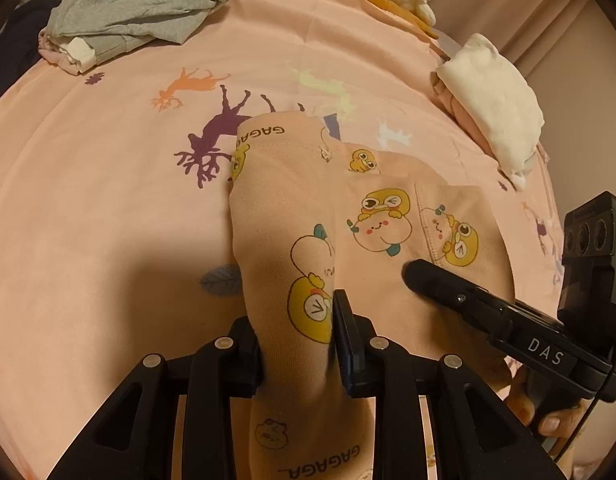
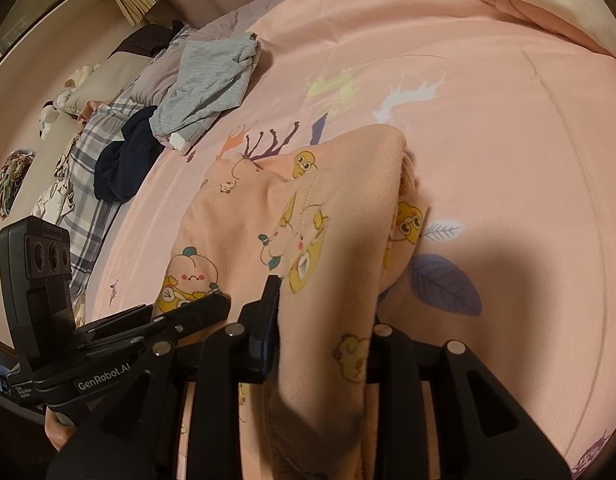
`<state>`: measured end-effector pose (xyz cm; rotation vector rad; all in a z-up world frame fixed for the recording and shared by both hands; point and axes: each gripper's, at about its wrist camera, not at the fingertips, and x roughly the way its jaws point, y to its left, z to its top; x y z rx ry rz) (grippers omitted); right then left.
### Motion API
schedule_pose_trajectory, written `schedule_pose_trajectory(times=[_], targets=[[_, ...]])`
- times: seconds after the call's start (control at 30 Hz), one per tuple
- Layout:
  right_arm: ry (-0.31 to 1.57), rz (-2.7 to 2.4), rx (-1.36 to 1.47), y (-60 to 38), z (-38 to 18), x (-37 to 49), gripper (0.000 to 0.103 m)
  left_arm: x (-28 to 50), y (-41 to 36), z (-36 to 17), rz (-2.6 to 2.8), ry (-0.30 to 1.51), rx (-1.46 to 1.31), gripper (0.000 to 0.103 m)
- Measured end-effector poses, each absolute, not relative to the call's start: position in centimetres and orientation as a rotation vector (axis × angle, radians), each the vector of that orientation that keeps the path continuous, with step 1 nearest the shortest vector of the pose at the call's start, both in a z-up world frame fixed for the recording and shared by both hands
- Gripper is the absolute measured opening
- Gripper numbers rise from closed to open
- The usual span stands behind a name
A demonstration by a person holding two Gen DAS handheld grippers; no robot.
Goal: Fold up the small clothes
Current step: 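Fold the lifted end over the shirt with the right tool while the left tool holds the body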
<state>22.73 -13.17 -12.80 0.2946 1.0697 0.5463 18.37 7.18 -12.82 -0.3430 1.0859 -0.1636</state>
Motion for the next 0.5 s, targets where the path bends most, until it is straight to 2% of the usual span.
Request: schedule_pose_trajectory(times=[0.5], targets=[[1.075,0.521,0.303,-13.60,-13.05,22.78,0.035,18.43,7.06,-12.89,-0.153,1.086,-0.332,0.028]])
